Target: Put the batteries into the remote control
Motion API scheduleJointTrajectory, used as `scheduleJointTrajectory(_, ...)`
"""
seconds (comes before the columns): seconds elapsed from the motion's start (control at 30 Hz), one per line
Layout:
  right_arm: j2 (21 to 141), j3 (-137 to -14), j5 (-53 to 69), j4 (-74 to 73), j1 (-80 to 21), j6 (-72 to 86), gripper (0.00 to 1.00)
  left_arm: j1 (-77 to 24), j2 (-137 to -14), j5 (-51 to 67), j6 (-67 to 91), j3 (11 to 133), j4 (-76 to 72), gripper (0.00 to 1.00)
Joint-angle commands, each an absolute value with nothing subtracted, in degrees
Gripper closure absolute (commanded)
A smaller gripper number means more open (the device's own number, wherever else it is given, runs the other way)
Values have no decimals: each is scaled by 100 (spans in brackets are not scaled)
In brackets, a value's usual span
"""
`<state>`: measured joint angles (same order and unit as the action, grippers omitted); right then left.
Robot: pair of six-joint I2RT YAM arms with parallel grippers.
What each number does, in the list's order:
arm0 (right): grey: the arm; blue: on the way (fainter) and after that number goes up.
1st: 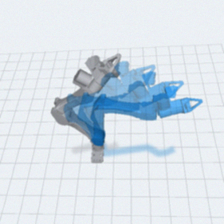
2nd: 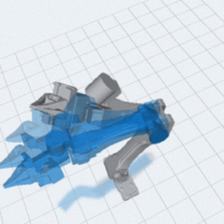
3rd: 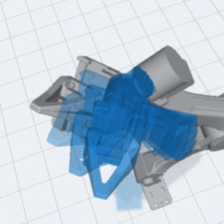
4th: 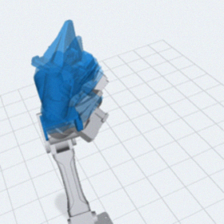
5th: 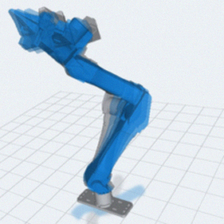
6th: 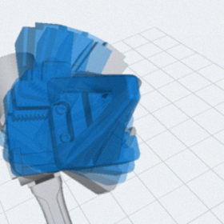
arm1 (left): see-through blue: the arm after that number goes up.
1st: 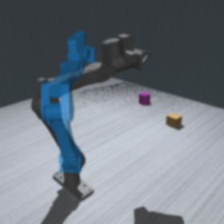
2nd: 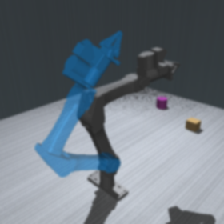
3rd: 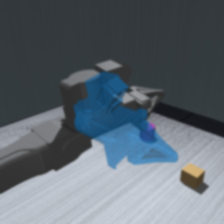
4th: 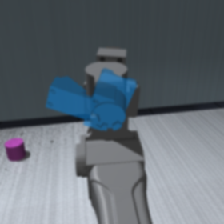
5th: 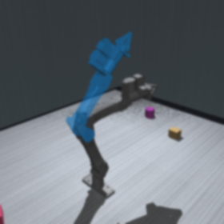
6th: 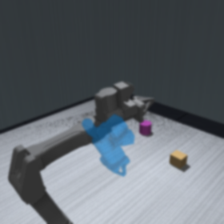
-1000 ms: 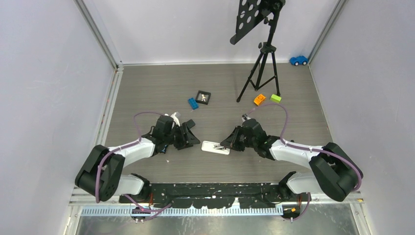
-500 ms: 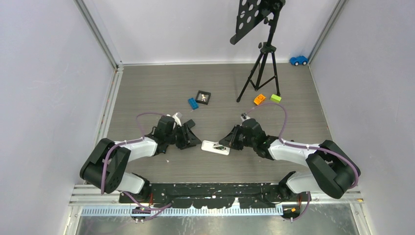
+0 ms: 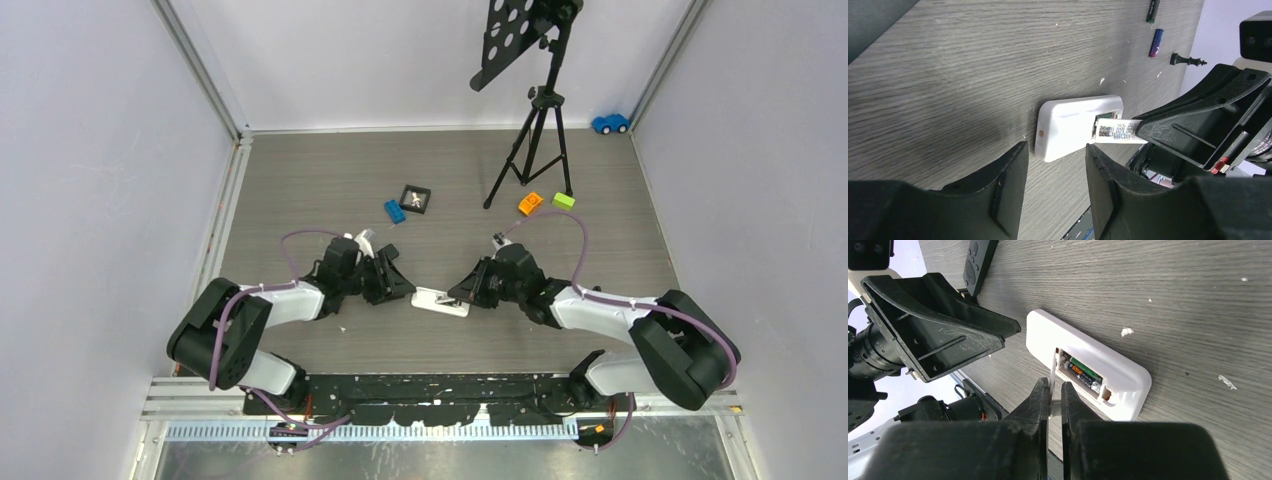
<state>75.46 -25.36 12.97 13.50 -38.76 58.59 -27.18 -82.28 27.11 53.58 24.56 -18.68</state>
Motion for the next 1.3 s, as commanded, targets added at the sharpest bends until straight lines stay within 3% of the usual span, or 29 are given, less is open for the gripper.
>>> scheduleJointTrajectory(0.0, 7305, -2430, 1113, 1372, -3902, 5853, 100, -2815, -8196, 2799, 5235, 2470, -2340, 52)
scheduleJointTrajectory(0.3, 7480, -2373, 1169, 1784, -3907, 5946, 100, -2965, -8526, 3070, 5161, 2508, -2698, 52)
scheduleJointTrajectory(0.73, 7660, -2364, 1260, 1933, -3905, 5970, 100, -3173, -8695, 3073, 5186, 2505, -2733, 60)
scheduleJointTrajectory(1.27, 6990, -2652, 1120, 1008, -3844, 5498, 100, -3173, -8553, 2632, 4980, 2596, -2065, 61)
